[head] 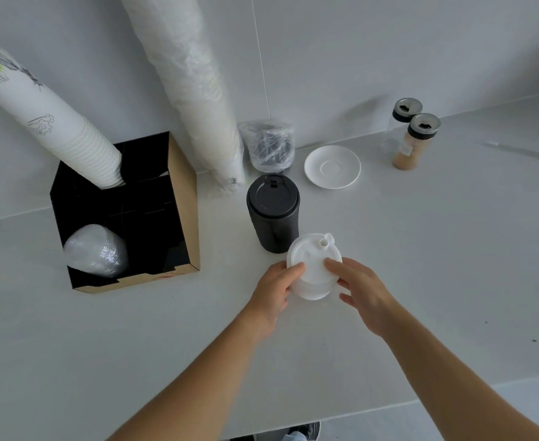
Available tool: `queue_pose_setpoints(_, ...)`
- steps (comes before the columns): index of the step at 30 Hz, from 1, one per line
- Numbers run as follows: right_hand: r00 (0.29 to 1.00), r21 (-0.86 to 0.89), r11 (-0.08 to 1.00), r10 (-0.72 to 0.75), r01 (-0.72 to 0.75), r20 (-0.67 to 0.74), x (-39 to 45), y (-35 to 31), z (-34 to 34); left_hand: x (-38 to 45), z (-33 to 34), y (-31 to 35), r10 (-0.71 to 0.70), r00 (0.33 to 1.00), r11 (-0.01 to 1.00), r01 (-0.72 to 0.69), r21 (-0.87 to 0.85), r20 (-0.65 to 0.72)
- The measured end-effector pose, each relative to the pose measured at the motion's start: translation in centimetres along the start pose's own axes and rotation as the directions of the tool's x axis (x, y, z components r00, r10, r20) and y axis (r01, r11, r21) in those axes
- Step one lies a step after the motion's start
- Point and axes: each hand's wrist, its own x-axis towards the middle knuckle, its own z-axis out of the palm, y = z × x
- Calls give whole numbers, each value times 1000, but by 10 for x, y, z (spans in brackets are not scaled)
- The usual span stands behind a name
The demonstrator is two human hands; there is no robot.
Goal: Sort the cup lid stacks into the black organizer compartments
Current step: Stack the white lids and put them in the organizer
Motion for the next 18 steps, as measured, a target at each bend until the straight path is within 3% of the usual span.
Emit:
queue_pose_setpoints(5,993,15,996,-93,92,70,-31,2,21,-27,-18,-17,28,999,995,-32,-97,-35)
queue_pose_setpoints(18,972,-24,991,-127,134,200,-50,-26,111,-85,-86,-20,189,944,945,-250,-210,-271)
